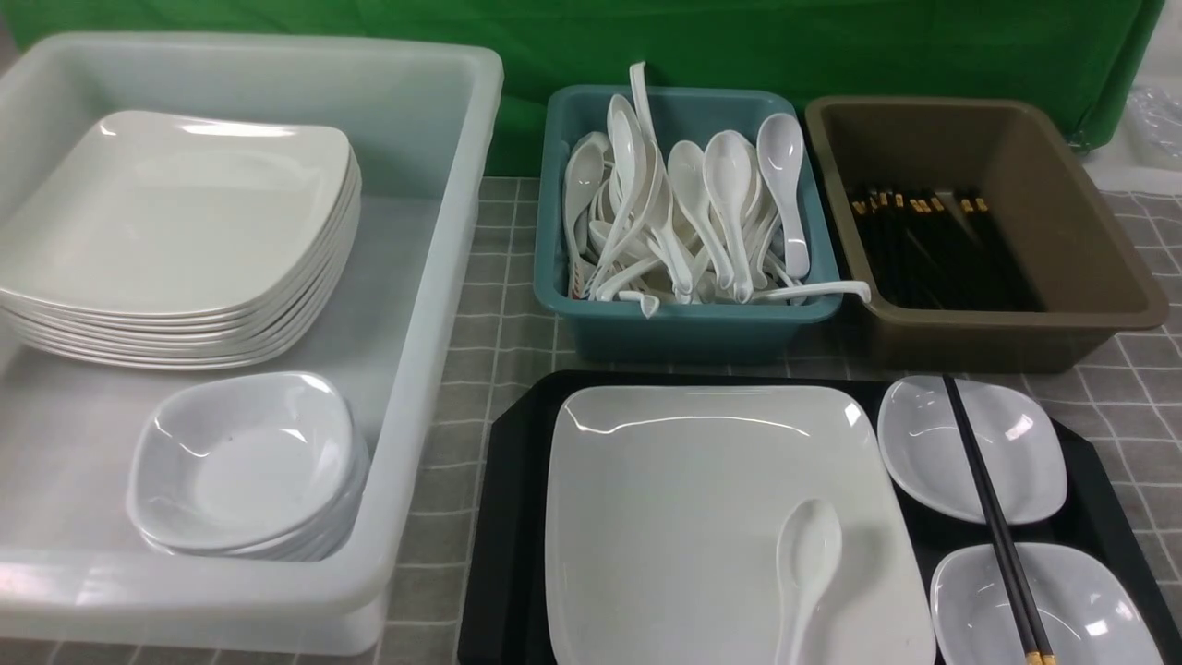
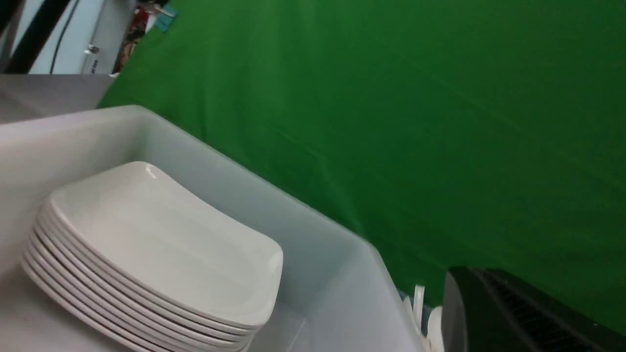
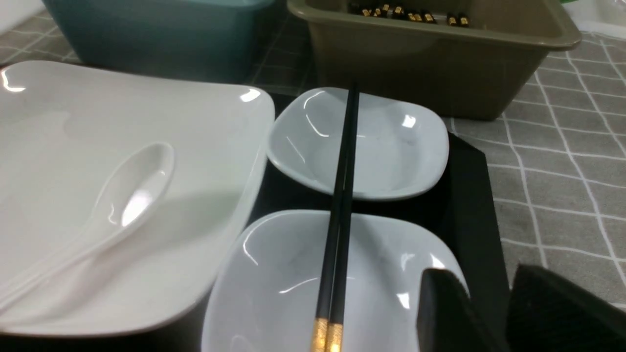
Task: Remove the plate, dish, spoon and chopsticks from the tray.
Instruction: Use the right arm to grab a pair of chopsticks from the plate
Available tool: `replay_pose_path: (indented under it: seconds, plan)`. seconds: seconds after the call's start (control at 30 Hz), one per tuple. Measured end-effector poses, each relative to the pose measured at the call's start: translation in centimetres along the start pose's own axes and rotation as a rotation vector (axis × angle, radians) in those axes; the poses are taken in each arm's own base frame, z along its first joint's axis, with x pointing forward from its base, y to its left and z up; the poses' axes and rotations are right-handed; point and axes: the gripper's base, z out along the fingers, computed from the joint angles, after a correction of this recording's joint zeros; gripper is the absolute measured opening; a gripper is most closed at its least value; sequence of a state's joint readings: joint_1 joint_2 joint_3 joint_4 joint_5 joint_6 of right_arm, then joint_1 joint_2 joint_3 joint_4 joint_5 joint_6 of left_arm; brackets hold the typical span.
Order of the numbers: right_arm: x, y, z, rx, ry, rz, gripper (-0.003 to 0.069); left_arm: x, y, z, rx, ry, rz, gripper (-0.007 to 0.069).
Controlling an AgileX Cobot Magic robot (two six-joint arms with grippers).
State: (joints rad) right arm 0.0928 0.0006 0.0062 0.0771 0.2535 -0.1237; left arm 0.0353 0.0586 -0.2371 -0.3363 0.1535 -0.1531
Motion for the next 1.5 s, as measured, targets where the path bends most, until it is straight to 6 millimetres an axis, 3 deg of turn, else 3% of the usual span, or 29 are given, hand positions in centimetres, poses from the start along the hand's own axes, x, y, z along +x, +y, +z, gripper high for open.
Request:
replay_pose_path:
  seconds: [0.17, 0.33, 0.5, 0.73, 0.93, 1.1, 1.13, 1.2, 1.3, 1.33, 1.37, 1.5]
  plan:
    - [0.0, 0.0, 0.0, 0.0, 0.0, 0.0, 0.0238, -2.0, -2.4, 2.3, 0.044, 0.344, 0.225, 0.0011]
    - [0.0, 0.0, 0.0, 0.0, 0.0, 0.0, 0.0238, -1.3, -4.6, 6.6, 0.177, 0.641, 0.327, 0.0011]
    - [-0.3, 0.0, 0.0, 0.001, -0.029, 0.017, 0.0238, 0.1, -7.0, 9.2, 0.312, 0.692, 0.358, 0.0011]
    - [-1.9, -0.1, -0.2, -0.037, -0.212, 0.464, 0.0238, 1.8, -8.3, 9.9, 0.387, 0.744, 0.378, 0.0011]
    - [-2.6, -0.1, -0.4, -0.066, -0.238, 0.635, 0.0237, 1.8, -8.3, 9.9, 0.388, 0.745, 0.382, 0.0011]
    - [-8.0, 0.5, -1.7, -0.109, 0.016, 0.434, 0.0192, 1.8, -8.4, 9.9, 0.401, 0.743, 0.413, 0.0011]
    - [-10.0, 0.6, -1.5, -0.123, 0.12, 0.346, 0.0185, 1.4, -8.6, 10.0, 0.416, 0.737, 0.434, 0.0011]
    - [-11.9, 0.8, -0.7, -0.132, 0.296, 0.247, 0.0181, 0.9, -9.0, 9.9, 0.438, 0.73, 0.448, 0.0011]
    - [-13.6, 0.8, 1.6, -0.116, 0.558, 0.134, 0.0181, -0.3, -9.5, 9.3, 0.489, 0.695, 0.463, 0.0011]
    - [-13.7, 0.8, 1.8, -0.113, 0.573, 0.122, 0.0181, -0.4, -9.5, 9.2, 0.492, 0.69, 0.462, 0.0011]
    - [-14.2, 0.7, 3.3, -0.103, 0.675, 0.073, 0.0181, -0.9, -9.6, 8.5, 0.524, 0.68, 0.462, 0.0011]
    - [-14.6, 0.8, 6.8, -0.097, 0.82, 0.033, 0.0188, -2.0, -9.4, 6.2, 0.594, 0.673, 0.495, 0.0011]
